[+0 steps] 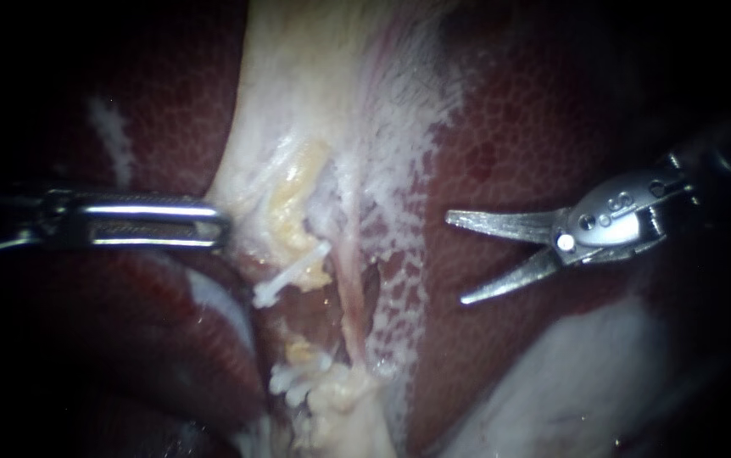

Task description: Go back from the cut left tube

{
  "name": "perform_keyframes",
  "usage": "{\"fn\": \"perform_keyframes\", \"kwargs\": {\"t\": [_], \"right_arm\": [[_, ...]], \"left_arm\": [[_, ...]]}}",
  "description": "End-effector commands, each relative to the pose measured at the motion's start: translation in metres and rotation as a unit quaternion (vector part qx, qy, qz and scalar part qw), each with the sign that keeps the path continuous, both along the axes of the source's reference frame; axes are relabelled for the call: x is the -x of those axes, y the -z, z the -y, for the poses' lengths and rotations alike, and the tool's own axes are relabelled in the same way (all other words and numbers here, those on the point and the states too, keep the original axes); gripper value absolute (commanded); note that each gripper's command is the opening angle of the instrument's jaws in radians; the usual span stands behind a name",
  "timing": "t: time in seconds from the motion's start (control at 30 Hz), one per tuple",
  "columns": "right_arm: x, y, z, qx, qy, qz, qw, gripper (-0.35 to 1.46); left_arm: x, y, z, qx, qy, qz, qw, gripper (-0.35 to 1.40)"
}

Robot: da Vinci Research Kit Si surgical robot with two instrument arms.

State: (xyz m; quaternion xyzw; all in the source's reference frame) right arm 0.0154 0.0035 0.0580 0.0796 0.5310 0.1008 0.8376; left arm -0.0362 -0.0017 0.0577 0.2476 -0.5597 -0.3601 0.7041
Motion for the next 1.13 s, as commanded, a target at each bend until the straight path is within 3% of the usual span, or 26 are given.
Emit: {"fn": "perform_keyframes", "kwargs": {"t": [0.03,0.27,1.13], "right_arm": [[0.0000,-0.0001,0.0000,0.002,0.002,0.000,1.0000,1.43],[0.0002,-0.0003,-0.0001,0.005,0.003,0.000,1.0000,1.43],[0.0002,-0.0003,-0.0001,0.005,0.003,0.000,1.0000,1.45]], "left_arm": [[0.0005,-0.0003,0.0003,-0.002,-0.004,0.000,1.0000,-0.35],[0.0020,-0.0014,0.0014,-0.007,-0.016,0.002,0.9998,-0.35],[0.0023,-0.0008,0.0015,-0.008,-0.018,0.002,0.9998,-0.35]]}}
